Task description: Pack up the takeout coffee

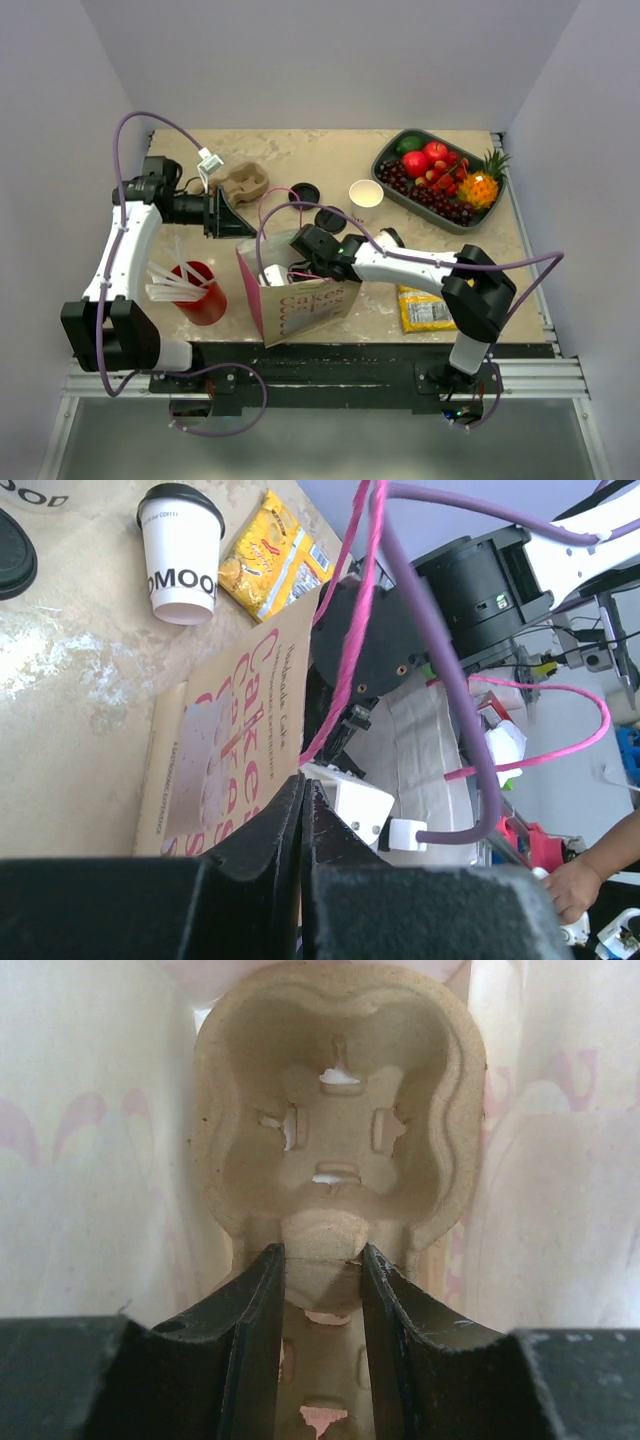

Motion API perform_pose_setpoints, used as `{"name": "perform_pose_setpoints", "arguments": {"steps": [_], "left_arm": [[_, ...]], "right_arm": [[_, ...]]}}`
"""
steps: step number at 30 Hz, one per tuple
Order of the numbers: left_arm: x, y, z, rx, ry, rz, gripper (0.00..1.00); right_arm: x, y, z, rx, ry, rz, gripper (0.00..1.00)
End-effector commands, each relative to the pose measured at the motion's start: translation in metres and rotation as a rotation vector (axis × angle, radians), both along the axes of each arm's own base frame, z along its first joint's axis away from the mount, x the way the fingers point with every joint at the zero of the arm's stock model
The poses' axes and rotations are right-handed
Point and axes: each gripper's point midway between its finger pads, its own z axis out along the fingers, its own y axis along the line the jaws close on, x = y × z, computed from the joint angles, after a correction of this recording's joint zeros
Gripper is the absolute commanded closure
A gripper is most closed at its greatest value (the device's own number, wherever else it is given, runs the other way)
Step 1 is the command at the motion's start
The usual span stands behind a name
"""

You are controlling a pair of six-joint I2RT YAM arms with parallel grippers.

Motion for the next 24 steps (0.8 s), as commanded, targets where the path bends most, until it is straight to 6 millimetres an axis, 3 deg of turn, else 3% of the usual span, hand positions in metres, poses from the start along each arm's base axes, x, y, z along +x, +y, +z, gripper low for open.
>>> {"name": "perform_pose_setpoints", "arguments": {"steps": [1,6,12,13,15,24], "left_arm": [[0.004,0.000,0.025,0.005,-0.148,-0.006,0.95],[0.006,0.001,0.030,0.021,-0.190,-0.001,0.95],[0.008,0.003,0.040,0.056,-0.266,0.010,0.95],[0.008,0.004,0.040,0.062,-0.276,0.010,0.95],[0.006,0.004,0.041,0.067,-0.289,0.003,0.95],[0.008,0.006,0.042,0.091,-0.342,0.001,0.95]], "right_arm": [[-0.011,-0.002,-0.014,-0.061,0.004,0.054,0.97],[-0.012,-0.013,-0.014,-0.147,-0.064,0.094,0.92],[-0.008,-0.017,-0.019,-0.222,-0.096,0.068,0.74],[-0.007,-0.016,-0.018,-0.226,-0.104,0.064,0.65],[-0.006,-0.014,-0.015,-0.214,-0.114,0.064,0.60],[-0.004,-0.005,0.038,-0.126,-0.151,0.049,0.49]]}}
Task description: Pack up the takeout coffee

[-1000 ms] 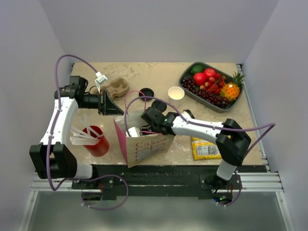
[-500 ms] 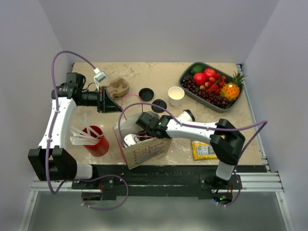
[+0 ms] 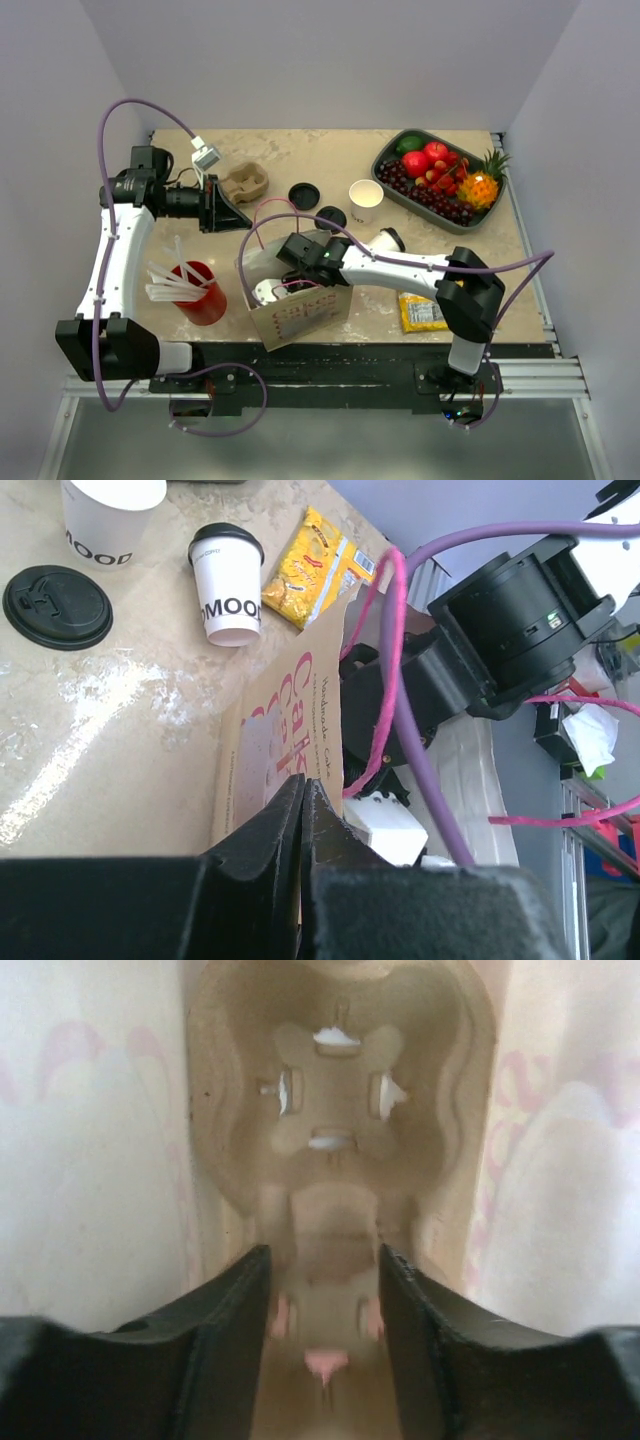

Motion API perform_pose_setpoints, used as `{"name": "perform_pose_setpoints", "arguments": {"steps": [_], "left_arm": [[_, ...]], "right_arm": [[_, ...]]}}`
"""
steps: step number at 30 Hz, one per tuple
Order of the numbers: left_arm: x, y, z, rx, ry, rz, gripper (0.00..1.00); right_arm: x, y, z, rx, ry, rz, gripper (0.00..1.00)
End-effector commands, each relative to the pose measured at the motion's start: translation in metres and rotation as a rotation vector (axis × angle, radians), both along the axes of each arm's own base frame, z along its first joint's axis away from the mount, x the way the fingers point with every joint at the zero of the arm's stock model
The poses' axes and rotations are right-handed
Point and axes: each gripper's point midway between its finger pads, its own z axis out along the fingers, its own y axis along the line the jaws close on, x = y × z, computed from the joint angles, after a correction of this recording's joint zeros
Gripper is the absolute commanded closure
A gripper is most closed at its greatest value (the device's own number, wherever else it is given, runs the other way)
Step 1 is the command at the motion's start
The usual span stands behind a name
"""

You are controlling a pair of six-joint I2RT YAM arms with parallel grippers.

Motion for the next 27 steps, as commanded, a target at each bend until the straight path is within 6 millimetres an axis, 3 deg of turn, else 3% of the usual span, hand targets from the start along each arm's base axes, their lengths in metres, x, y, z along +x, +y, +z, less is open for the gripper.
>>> {"name": "perform_pose_setpoints", "arguments": {"steps": [1,5,7,11,18,19,21,22,25,27], "left_arm": [[0.002,0.000,0.017,0.007,-0.117,-0.007,0.95],[0.009,0.002,0.015,0.021,-0.130,0.037,0.99],[0.013,0.003,0.013,0.024,-0.137,0.062,1.00],[0.013,0.000,0.012,0.020,-0.143,0.055,1.00],[0.003,-0.006,0.021,-0.019,-0.172,0.024,1.00],[0.001,-0.007,0.025,-0.030,-0.185,0.013,0.87],[-0.008,-0.010,0.036,-0.059,-0.213,-0.013,0.71],[-0.011,-0.011,0.041,-0.071,-0.231,-0.026,0.56],[-0.022,-0.012,0.051,-0.081,-0.283,-0.044,0.43],[-0.027,-0.013,0.051,-0.066,-0.305,-0.044,0.40]], "right_arm": [[0.005,0.010,0.053,0.087,-0.054,-0.008,0.44],[0.005,0.013,0.083,0.165,-0.082,0.005,0.31],[0.005,0.014,0.088,0.179,-0.093,0.008,0.28],[0.009,0.012,0.101,0.199,-0.129,0.015,0.27],[0.008,0.011,0.143,0.286,-0.178,0.029,0.24],[0.007,0.010,0.151,0.304,-0.191,0.030,0.23],[0.006,0.007,0.160,0.314,-0.204,0.030,0.22],[0.007,0.006,0.170,0.328,-0.217,0.027,0.22],[0.009,0.002,0.193,0.359,-0.253,0.016,0.21],[0.008,-0.001,0.204,0.379,-0.261,0.000,0.21]]}}
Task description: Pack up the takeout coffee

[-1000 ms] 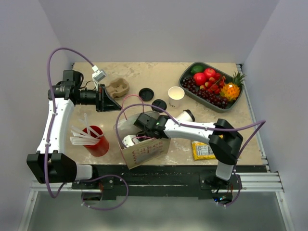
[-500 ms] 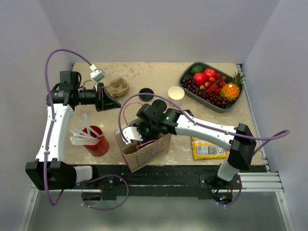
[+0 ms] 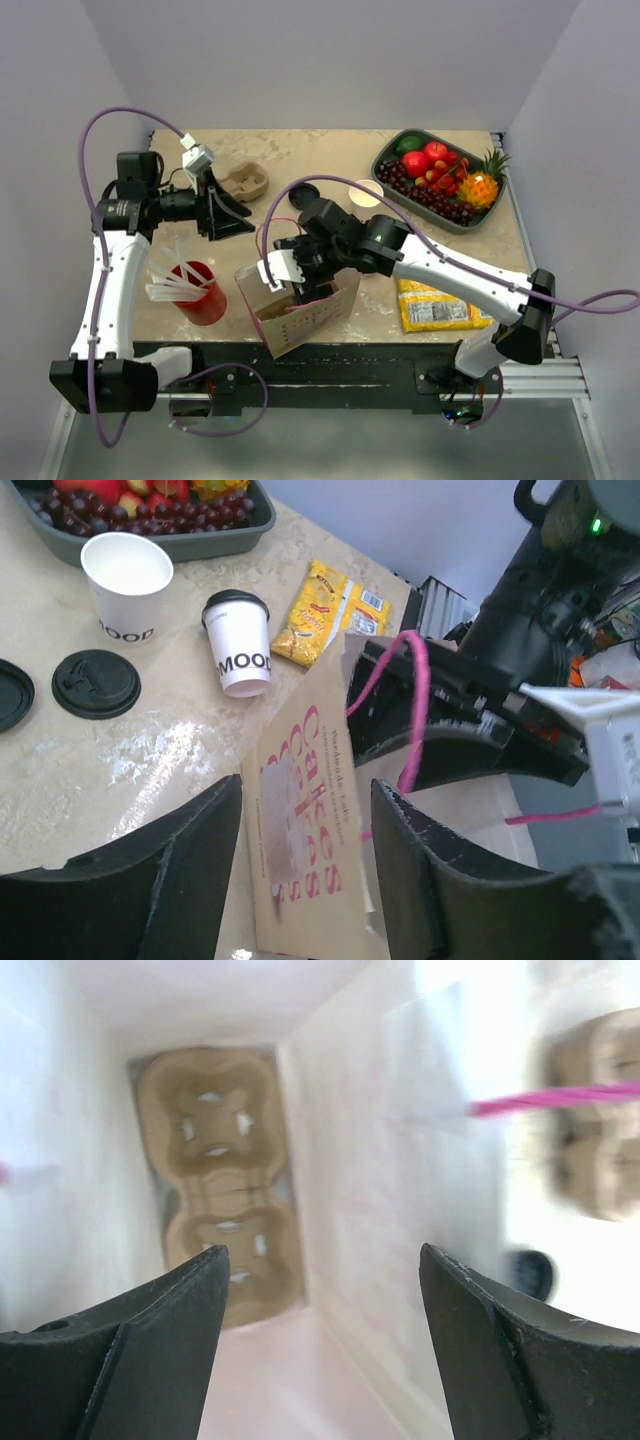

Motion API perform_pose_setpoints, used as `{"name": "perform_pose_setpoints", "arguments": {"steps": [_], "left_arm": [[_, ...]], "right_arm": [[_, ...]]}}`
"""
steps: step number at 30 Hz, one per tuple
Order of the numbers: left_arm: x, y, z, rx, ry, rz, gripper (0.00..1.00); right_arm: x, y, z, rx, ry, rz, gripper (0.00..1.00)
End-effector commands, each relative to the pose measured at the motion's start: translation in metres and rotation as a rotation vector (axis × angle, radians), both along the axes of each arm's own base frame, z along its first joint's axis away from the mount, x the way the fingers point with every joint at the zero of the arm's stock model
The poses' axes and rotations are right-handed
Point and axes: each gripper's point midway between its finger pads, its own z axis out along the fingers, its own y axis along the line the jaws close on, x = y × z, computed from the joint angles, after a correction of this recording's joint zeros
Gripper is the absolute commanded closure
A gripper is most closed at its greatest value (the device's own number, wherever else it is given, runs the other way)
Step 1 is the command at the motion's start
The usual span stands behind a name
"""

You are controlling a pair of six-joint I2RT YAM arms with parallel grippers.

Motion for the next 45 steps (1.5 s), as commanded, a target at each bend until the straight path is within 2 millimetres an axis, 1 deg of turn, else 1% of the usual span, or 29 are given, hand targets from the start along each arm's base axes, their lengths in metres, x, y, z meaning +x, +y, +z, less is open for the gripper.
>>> {"name": "perform_pose_setpoints", "arguments": {"steps": [1,4,5,9,11,12,16,17,18,20,21,23,24,25,26,27,28,29,30,31,32,33,35,36,39,41,42,44,45], "left_arm": [[-0.019,-0.006,0.020,-0.009,-0.166,-0.068,0.38],[-0.024,-0.006,0.007,0.036,-0.172,-0.068,0.36],[-0.027,-0.011,0.004,0.043,-0.169,-0.084,0.35],[-0.022,-0.012,0.004,0.054,-0.189,-0.060,0.34],[-0.021,-0.014,0.001,0.064,-0.188,-0.063,0.33],[-0.014,-0.012,-0.005,0.093,-0.185,-0.037,0.32],[-0.013,-0.017,-0.027,0.126,-0.134,-0.048,0.32],[-0.015,-0.024,-0.029,0.135,-0.144,-0.069,0.33],[-0.012,-0.024,-0.035,0.163,-0.140,-0.056,0.33],[-0.015,-0.032,-0.039,0.183,-0.143,-0.080,0.35],[-0.012,-0.033,-0.044,0.207,-0.131,-0.064,0.35],[-0.014,-0.035,-0.049,0.227,-0.128,-0.069,0.41],[-0.013,-0.033,-0.054,0.250,-0.138,-0.066,0.44],[-0.013,-0.033,-0.056,0.262,-0.141,-0.068,0.52],[-0.017,-0.034,-0.059,0.273,-0.136,-0.081,0.58],[-0.018,-0.036,-0.057,0.271,-0.157,-0.102,0.63],[-0.020,-0.037,-0.055,0.265,-0.162,-0.117,0.76],[-0.023,-0.039,-0.055,0.258,-0.146,-0.138,0.81],[-0.027,-0.042,-0.043,0.228,-0.181,-0.172,0.87],[-0.028,-0.044,-0.038,0.213,-0.187,-0.187,0.97],[-0.029,-0.046,-0.034,0.203,-0.193,-0.200,1.00],[-0.030,-0.048,-0.018,0.178,-0.236,-0.213,1.00],[-0.028,-0.051,-0.001,0.157,-0.286,-0.223,1.00],[-0.029,-0.052,0.013,0.142,-0.325,-0.228,1.00],[-0.034,-0.053,0.023,0.137,-0.372,-0.240,1.00],[-0.038,-0.053,0.019,0.144,-0.381,-0.240,1.00],[-0.039,-0.051,0.007,0.160,-0.370,-0.245,1.00],[-0.045,-0.049,0.002,0.174,-0.423,-0.242,1.00],[-0.047,-0.048,-0.016,0.185,-0.386,-0.231,1.00]], "right_arm": [[0.003,-0.005,0.054,0.102,-0.070,-0.029,0.21],[0.003,-0.004,0.070,0.142,-0.073,-0.047,0.21],[0.002,-0.004,0.073,0.150,-0.069,-0.057,0.21],[0.003,-0.008,0.102,0.204,-0.099,-0.072,0.21],[0.007,-0.011,0.112,0.225,-0.121,-0.106,0.21],[0.010,-0.012,0.120,0.242,-0.130,-0.122,0.21],[0.017,-0.020,0.153,0.330,-0.166,-0.186,0.21],[0.021,-0.023,0.160,0.350,-0.158,-0.220,0.21],[0.031,-0.029,0.174,0.385,-0.172,-0.259,0.21],[0.043,-0.036,0.189,0.428,-0.180,-0.324,0.20],[0.057,-0.043,0.202,0.459,-0.213,-0.378,0.18],[0.073,-0.049,0.210,0.475,-0.245,-0.442,0.18],[0.087,-0.056,0.218,0.491,-0.282,-0.500,0.18],[0.093,-0.058,0.220,0.500,-0.292,-0.525,0.18],[0.106,-0.066,0.222,0.509,-0.298,-0.573,0.17],[0.114,-0.067,0.224,0.526,-0.305,-0.594,0.18],[0.122,-0.070,0.222,0.524,-0.312,-0.625,0.18],[0.131,-0.076,0.222,0.529,-0.309,-0.663,0.18],[0.138,-0.077,0.219,0.526,-0.304,-0.679,0.18],[0.142,-0.078,0.217,0.528,-0.296,-0.687,0.18],[0.149,-0.084,0.214,0.526,-0.289,-0.718,0.18],[0.155,-0.084,0.205,0.516,-0.280,-0.731,0.19],[0.166,-0.090,0.196,0.512,-0.260,-0.772,0.19],[0.170,-0.091,0.190,0.508,-0.253,-0.784,0.19],[0.182,-0.096,0.176,0.504,-0.235,-0.840,0.19],[0.184,-0.097,0.171,0.500,-0.221,-0.848,0.19],[0.184,-0.097,0.165,0.491,-0.215,-0.848,0.19],[0.182,-0.100,0.162,0.494,-0.207,-0.861,0.19],[0.181,-0.099,0.153,0.476,-0.193,-0.860,0.19]]}}
